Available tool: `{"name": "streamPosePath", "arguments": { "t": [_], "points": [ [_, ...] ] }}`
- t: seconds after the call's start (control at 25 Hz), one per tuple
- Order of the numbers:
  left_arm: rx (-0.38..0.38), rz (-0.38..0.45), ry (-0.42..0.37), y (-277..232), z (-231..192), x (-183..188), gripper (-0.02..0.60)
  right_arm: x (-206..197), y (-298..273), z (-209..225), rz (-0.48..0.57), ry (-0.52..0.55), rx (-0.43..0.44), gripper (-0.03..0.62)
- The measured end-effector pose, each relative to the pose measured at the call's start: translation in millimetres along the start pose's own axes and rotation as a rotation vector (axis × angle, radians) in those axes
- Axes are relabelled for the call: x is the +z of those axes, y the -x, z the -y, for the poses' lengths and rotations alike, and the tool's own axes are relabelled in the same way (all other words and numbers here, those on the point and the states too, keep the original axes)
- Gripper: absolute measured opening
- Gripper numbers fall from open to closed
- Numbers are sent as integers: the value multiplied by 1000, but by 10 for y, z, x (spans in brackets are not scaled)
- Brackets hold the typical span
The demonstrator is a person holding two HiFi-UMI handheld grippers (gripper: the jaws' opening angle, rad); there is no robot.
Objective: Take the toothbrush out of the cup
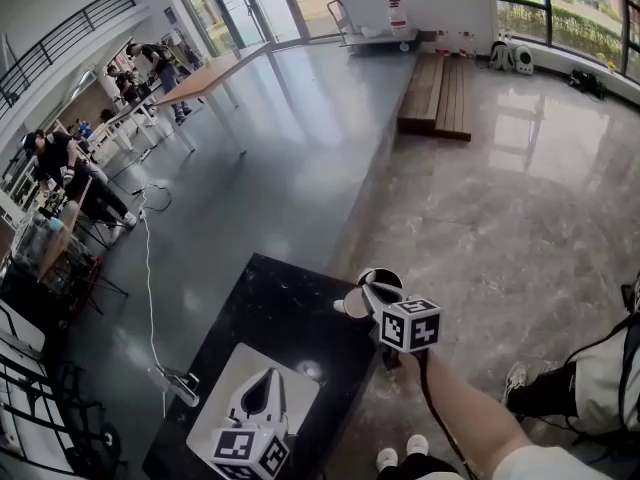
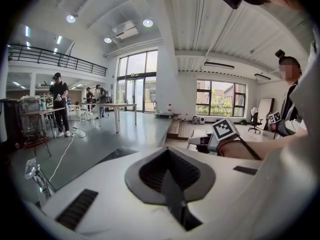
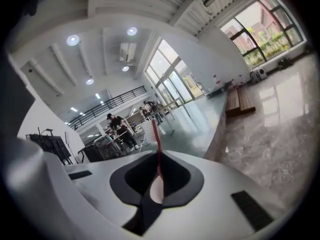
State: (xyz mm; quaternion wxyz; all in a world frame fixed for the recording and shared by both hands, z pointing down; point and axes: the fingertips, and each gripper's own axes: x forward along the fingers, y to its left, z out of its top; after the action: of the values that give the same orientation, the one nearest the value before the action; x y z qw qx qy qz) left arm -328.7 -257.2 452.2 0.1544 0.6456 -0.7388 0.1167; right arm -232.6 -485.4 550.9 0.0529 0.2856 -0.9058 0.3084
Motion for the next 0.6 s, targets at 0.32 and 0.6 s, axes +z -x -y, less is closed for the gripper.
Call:
{"name": "streamPosePath", "arguments": {
  "t": [0.32,0.6],
  "points": [
    [-33,47,-34,-89,165,115,8,451,834,-844,125,249,75,8],
    [-60,84,-34,-69,300,122,8,393,1401,-1236,146,389,76,14]
  ]
}}
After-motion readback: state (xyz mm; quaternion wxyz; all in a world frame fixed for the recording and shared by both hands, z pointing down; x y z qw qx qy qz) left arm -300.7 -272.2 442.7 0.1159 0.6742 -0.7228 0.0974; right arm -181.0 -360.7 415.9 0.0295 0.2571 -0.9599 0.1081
